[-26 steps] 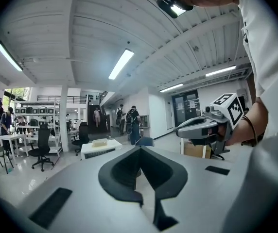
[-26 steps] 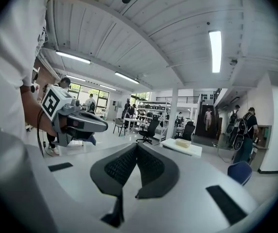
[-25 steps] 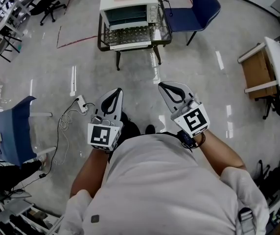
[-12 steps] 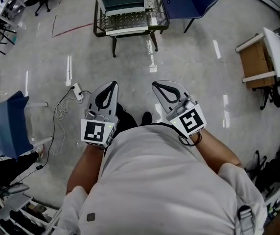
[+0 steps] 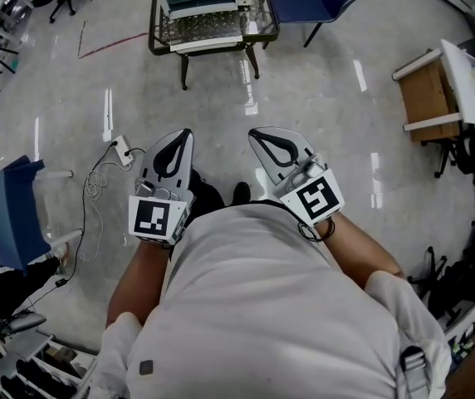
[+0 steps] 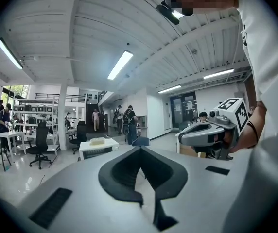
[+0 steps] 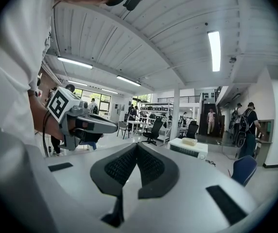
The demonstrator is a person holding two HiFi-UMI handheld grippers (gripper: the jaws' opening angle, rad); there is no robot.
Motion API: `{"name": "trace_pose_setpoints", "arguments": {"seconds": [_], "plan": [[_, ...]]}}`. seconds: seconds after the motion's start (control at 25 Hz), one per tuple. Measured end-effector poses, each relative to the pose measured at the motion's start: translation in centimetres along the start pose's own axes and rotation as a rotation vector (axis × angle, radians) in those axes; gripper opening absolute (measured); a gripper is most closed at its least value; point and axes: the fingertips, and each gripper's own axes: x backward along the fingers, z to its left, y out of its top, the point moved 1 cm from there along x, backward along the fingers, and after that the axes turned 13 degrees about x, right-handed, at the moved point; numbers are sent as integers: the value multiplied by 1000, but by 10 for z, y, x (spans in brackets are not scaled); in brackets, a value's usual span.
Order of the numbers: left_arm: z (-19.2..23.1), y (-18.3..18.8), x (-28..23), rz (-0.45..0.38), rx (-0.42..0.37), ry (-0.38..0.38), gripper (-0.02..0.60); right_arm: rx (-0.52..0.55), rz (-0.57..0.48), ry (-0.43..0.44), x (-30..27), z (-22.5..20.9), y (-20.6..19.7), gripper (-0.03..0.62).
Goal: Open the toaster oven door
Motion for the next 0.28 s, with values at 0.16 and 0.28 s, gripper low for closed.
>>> {"name": "trace_pose_setpoints", "arguments": {"seconds": [0.16, 0.28], "plan": [[-3, -2, -4, 0, 4, -11, 15, -7, -6, -11, 3, -7, 0, 17], [-5, -1, -7, 1, 26, -22, 15, -3, -5, -18, 3, -10, 0, 17]]}}
